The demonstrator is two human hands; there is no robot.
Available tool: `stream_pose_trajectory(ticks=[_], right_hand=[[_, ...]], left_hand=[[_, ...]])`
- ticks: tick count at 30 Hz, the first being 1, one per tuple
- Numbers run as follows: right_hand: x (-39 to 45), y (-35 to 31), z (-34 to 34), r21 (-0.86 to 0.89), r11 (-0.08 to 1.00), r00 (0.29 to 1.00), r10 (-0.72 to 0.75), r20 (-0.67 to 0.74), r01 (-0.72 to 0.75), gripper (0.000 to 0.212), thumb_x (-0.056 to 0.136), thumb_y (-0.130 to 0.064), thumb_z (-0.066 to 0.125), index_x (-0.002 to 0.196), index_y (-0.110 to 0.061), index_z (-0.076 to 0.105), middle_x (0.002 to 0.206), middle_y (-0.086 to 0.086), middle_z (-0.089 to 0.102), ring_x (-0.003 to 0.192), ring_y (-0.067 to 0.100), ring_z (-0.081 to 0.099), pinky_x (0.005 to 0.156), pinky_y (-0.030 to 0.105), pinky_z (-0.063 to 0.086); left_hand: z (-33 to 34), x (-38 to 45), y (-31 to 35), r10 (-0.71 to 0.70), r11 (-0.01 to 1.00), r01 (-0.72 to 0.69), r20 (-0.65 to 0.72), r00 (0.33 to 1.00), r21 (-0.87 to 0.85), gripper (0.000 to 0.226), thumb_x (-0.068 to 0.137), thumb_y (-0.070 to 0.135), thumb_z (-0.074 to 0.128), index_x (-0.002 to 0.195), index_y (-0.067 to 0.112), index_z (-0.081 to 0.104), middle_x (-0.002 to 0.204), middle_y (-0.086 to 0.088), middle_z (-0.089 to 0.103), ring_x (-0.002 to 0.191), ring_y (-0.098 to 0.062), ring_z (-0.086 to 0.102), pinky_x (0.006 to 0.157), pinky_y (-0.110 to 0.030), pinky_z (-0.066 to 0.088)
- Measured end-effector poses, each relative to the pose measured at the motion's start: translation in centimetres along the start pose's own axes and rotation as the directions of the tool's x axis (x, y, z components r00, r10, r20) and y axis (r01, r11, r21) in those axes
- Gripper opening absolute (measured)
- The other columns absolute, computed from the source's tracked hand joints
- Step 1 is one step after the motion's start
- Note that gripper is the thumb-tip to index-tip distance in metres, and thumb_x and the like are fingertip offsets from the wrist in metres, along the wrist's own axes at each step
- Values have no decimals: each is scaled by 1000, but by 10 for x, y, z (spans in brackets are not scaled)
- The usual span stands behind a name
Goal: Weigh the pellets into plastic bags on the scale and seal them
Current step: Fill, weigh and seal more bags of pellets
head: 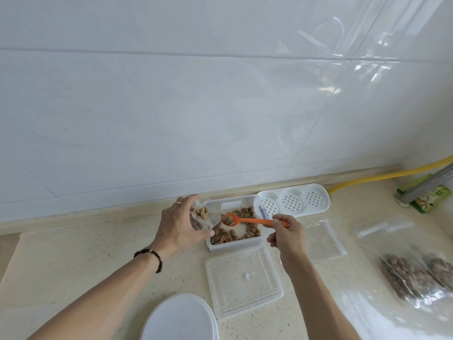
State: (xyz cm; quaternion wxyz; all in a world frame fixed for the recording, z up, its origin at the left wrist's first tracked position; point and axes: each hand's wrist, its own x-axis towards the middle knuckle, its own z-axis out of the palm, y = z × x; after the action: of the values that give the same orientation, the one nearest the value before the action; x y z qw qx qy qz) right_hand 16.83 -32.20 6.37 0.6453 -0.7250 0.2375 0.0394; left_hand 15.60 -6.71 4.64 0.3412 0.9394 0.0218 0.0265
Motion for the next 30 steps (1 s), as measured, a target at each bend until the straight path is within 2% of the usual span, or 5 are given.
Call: stream_pose_trajectory(ticks=[8,12,15,21,30], right_hand=[[-13,-48,-14,-5,977,977,-212,22,212,11,97,-6,52,96,-13,61,89,16,72,44,14,56,44,25,46],[-27,-62,-5,-169,880,893,-417,173,444,18,96,-3,52,88,-17,61,79,10,64,44,19,56,42,29,43],[-35,-66,-1,-238,791,818,-497,288,564,21,96,-5,53,86,-21,62,68,6,60,50,36,53,43,40,41],[-40,-72,-2,-298,740,788,-493,370,603,25,95,-5,54,85,-26,63,58,-3,55,55,38,54,48,43,43],[-48,-79,1,-316,637,711,-621,329,703,26,96,-8,54,86,-31,59,57,8,55,51,33,53,50,45,43]], left_hand=[[15,8,20,-7,1000,6,76,997,11,104,54,63,76,142,25,36,110,10,45,112,-16,48,100,-37,34],[13,7,34,-3,992,19,126,992,-125,111,42,72,65,140,26,36,115,8,45,109,-10,44,103,-38,32],[12,7,37,-23,966,59,143,989,-252,108,41,68,70,137,29,37,119,8,45,111,-10,43,103,-37,35],[11,12,38,-59,896,125,164,985,-427,109,40,60,78,137,27,41,127,7,49,118,-9,45,92,-22,33],[11,11,31,-75,859,140,149,986,-492,97,41,51,86,127,38,44,120,7,49,116,-8,43,92,-24,33]])
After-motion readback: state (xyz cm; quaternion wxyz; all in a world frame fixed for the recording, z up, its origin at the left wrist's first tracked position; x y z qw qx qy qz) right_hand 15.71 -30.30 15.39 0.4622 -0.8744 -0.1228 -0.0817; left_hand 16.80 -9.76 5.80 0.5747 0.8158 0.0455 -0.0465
